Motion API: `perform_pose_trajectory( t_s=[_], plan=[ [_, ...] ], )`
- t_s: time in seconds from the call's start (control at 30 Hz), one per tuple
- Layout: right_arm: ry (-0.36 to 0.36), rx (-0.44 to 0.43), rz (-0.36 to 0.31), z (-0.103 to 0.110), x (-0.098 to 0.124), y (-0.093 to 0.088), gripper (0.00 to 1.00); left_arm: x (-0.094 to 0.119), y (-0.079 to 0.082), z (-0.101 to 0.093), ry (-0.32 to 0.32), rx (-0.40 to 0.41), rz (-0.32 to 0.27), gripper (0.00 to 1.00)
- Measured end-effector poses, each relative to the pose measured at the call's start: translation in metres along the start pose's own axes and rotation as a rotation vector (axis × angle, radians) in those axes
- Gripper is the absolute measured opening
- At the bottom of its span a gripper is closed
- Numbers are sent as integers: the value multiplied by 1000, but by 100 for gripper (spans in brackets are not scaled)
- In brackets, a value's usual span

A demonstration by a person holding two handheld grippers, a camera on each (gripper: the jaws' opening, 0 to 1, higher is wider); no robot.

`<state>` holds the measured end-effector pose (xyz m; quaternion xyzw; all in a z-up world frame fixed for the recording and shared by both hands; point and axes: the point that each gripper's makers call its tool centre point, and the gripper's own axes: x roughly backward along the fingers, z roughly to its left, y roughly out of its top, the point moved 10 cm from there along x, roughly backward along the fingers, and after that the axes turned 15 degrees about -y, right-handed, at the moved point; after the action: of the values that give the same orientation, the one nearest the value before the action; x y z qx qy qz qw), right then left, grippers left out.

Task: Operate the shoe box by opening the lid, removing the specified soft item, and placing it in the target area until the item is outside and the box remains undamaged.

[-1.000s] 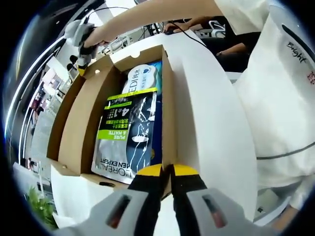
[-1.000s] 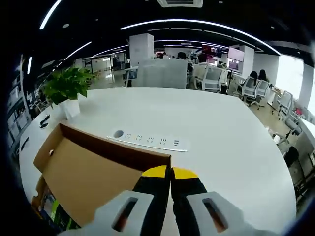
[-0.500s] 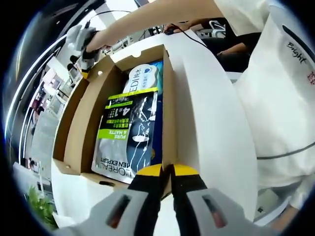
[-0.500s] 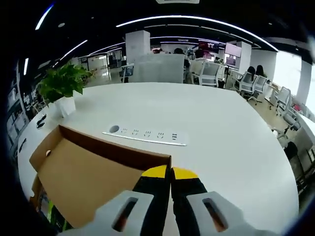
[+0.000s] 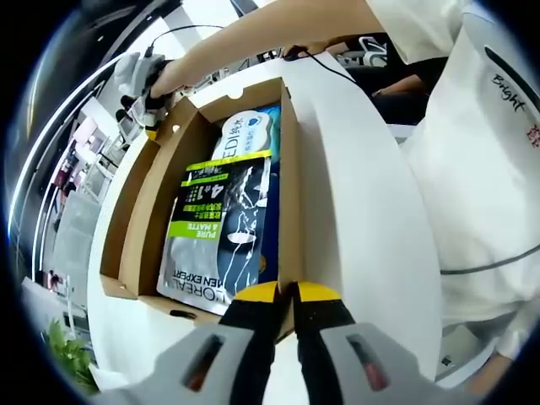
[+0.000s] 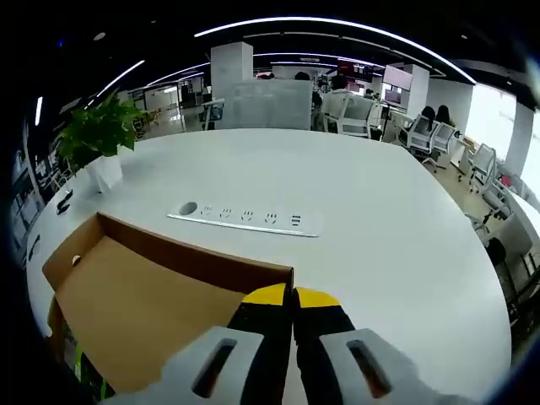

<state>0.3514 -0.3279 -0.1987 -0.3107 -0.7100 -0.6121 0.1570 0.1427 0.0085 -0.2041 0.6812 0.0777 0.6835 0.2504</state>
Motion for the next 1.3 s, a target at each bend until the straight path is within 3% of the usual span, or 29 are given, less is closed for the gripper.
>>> perform_pose_trajectory(
  t_s=[0.53, 0.97, 1.1, 1.3],
  plan=[
    [-4, 7, 34, 4, 0, -12, 0, 0, 0, 0, -3, 2, -2, 6],
    [21, 38, 16, 2, -4, -8, 2, 0, 0, 0, 2, 5, -2, 6],
    [32, 59, -7, 1, -2, -9, 12, 0, -1, 0, 2, 4, -10, 6],
    [33, 45, -56, -10, 4, -2, 17, 0, -1, 0, 3, 2, -8, 6]
  ],
)
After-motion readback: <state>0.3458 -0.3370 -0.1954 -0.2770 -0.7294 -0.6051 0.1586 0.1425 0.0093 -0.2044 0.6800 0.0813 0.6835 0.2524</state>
